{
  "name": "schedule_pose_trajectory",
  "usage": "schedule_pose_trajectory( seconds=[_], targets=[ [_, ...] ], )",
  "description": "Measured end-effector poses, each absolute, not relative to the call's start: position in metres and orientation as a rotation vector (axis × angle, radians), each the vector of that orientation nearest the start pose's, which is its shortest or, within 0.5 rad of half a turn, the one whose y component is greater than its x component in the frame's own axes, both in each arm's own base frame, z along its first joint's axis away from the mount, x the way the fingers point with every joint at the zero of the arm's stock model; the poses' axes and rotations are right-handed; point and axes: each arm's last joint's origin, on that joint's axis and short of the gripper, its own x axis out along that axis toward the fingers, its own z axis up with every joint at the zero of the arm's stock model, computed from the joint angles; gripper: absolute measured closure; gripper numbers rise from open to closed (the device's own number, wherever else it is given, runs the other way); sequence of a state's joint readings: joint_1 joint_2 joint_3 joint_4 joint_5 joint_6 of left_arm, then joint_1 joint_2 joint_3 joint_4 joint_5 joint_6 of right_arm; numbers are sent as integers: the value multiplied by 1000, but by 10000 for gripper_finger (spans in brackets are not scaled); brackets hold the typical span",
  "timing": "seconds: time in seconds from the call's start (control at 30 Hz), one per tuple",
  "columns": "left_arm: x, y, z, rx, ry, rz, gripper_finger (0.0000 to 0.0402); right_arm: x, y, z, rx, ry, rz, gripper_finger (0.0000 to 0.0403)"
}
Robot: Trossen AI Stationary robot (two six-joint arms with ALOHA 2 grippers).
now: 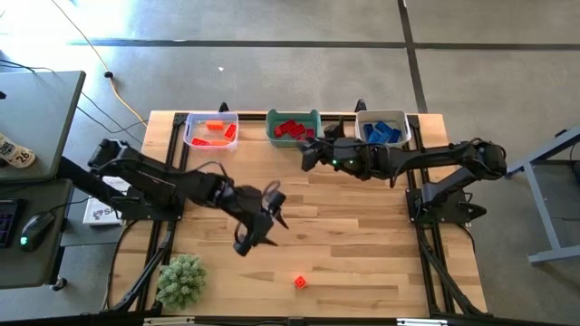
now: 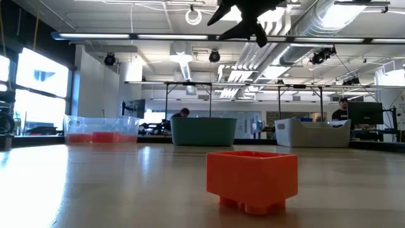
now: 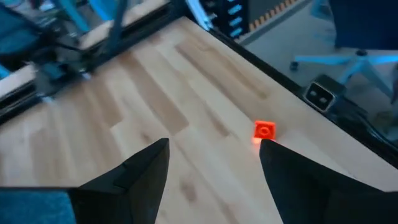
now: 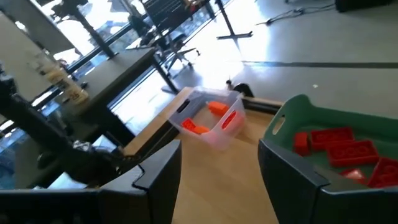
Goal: Sort & place blocks by color
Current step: Put the orange game piece into the transparent bin
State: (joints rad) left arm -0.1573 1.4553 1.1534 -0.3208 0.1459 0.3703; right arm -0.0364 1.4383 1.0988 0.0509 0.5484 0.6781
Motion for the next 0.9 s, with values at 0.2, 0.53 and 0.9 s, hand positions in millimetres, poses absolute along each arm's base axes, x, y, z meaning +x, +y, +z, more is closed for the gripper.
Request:
schedule_pose_trajectory(
  seconds=[0.2, 0.53, 0.9],
  targets=[
    [333, -82, 269, 380, 568, -477, 161, 323, -32, 315, 591, 38, -711, 203],
    [362, -119, 216, 405, 568, -554, 161, 323, -33, 311, 593, 66, -715, 203],
    [378, -138, 168, 383, 580, -655, 161, 322, -32, 308, 617, 97, -708, 203]
  ],
)
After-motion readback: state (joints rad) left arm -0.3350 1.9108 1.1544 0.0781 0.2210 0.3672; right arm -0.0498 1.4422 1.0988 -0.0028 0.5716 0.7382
